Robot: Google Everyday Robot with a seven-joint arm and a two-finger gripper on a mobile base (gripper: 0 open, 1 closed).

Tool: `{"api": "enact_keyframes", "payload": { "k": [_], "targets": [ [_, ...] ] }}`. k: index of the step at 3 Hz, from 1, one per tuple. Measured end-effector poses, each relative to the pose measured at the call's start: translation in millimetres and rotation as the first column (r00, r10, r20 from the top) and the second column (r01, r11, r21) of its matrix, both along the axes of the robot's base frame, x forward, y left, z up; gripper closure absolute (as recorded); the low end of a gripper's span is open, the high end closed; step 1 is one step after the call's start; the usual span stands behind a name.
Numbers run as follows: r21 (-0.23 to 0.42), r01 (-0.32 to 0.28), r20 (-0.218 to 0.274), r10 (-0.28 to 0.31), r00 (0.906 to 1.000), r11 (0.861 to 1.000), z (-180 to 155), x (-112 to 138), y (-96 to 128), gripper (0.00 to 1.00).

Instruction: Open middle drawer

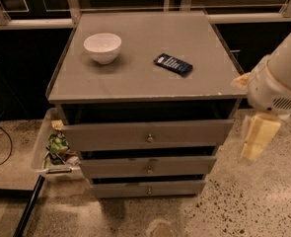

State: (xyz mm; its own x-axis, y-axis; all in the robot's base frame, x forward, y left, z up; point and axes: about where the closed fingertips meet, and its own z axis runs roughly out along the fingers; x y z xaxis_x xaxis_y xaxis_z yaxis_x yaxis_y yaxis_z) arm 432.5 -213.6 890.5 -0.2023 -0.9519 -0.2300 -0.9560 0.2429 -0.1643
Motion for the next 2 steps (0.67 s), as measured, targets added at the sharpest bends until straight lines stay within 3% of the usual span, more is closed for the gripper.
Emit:
{"api": "enact_keyframes", "payload": {
  "k": [1, 2],
  "targets": [
    [0.056, -0.085, 0.000, 0.085, 0.9964, 0.995, -55.0, -7.6, 8.0, 0.00],
    [0.148, -0.175, 0.041, 0.171, 0.9844, 0.973, -103.9, -8.2, 14.4, 0.00]
  ]
}}
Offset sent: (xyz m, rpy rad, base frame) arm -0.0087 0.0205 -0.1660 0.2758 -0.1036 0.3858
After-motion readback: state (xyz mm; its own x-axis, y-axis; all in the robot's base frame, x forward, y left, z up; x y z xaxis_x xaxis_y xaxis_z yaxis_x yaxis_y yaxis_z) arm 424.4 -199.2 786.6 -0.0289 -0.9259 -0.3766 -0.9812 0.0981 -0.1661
